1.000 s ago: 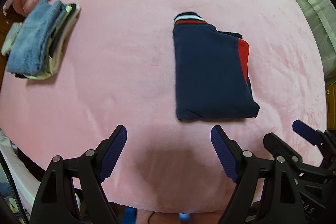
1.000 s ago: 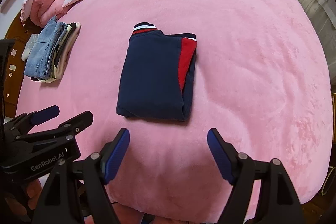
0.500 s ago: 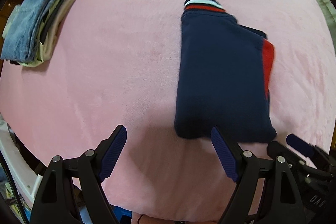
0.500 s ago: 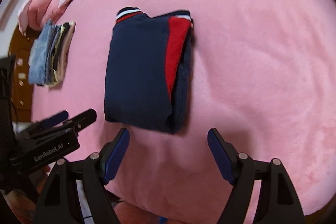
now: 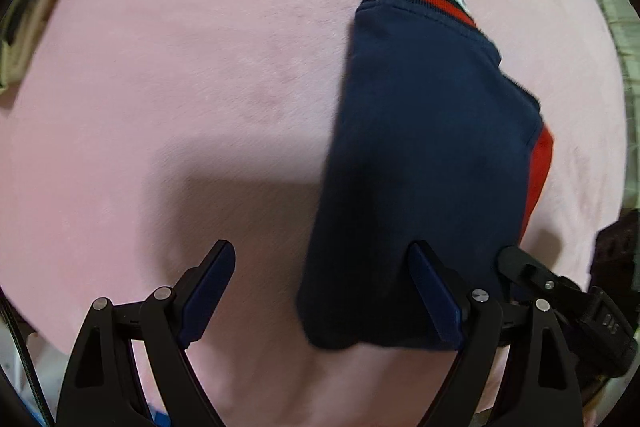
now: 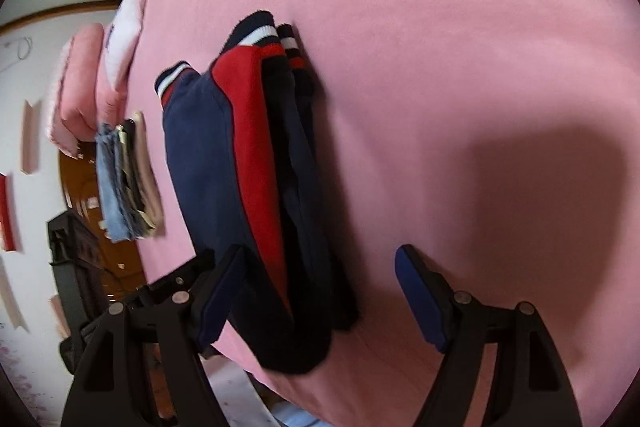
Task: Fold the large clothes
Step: 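Grasp the folded jacket with both grippers and lift it, then carry the jacket onto the stack of folded jeans and release it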
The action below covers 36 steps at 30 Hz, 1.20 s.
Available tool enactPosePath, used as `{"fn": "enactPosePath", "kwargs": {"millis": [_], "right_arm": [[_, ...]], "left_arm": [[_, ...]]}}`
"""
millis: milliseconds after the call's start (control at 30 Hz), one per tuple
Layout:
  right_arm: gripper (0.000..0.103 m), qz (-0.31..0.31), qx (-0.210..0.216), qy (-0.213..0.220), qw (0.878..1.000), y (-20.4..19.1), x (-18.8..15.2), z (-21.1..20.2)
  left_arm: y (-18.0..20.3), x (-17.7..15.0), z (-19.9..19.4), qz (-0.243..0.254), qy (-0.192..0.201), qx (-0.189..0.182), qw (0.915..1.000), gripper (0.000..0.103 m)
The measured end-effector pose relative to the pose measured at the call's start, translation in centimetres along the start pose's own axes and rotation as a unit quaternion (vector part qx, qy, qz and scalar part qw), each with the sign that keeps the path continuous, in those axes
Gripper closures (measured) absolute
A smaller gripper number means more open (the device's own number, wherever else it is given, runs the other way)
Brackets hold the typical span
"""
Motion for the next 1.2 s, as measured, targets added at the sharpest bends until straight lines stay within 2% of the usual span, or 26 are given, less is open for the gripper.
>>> {"fn": "enactPosePath", "kwargs": {"millis": [200, 300, 333, 467, 600, 667, 800, 1100, 1200], "right_arm": [[0.047, -0.007, 0.061, 0.001, 0.998, -1.7, 1.7, 2.3], [0.052, -0.007, 0.081, -0.005, 0.997, -1.8, 2.0, 3.1], [0.053, -0.008, 0.086, -0.007, 0.996, -1.8, 1.9, 3.2], [0.062, -0.007, 0.099, -0.013, 0.995, -1.7, 2.1, 3.3], [0.068, -0.021, 0.092, -0.006, 0.996, -2.3, 1.8, 2.8], [0.07, -0.026, 0.089, 0.002, 0.996, -2.8, 1.7, 2.4], [0.071, -0.043, 0.081, 0.019, 0.996, -4.4, 1.3, 1.4], [0.073, -0.058, 0.057, 0.024, 0.996, -6.7, -2.9, -0.9], [0.073, -0.061, 0.047, 0.019, 0.997, -8.1, -5.0, -0.6]], "left_arm": [[1.5, 1.6, 1.5, -0.011, -0.002, -0.057, 0.9983, 0.017], [2.5, 2.2, 2.0, -0.02, 0.001, -0.089, 0.9958, 0.031], [3.0, 2.3, 2.2, -0.024, -0.002, -0.106, 0.9941, 0.039], [3.8, 2.0, 2.0, -0.004, 0.01, -0.093, 0.9956, 0.043], [4.8, 2.4, 1.3, -0.009, 0.018, -0.091, 0.9956, 0.05], [5.2, 2.0, 0.7, -0.007, 0.02, -0.088, 0.9959, 0.057], [6.1, 1.1, -0.9, 0.005, 0.029, -0.084, 0.996, 0.063], [3.5, -3.1, -3.3, 0.024, 0.009, -0.101, 0.9946, 0.067], [1.4, -5.0, -4.1, 0.029, 0.005, -0.1, 0.9946, 0.067]]}}
Point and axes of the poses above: each gripper's, at about its wrist camera, not at the fingertips, and z roughly the way its jaws point, y to its right, x to its top, the point moved 9 cm from there along z, roughly the way its jaws point, and after that the axes turned 6 degrees about -z, right-handed, at the moved point
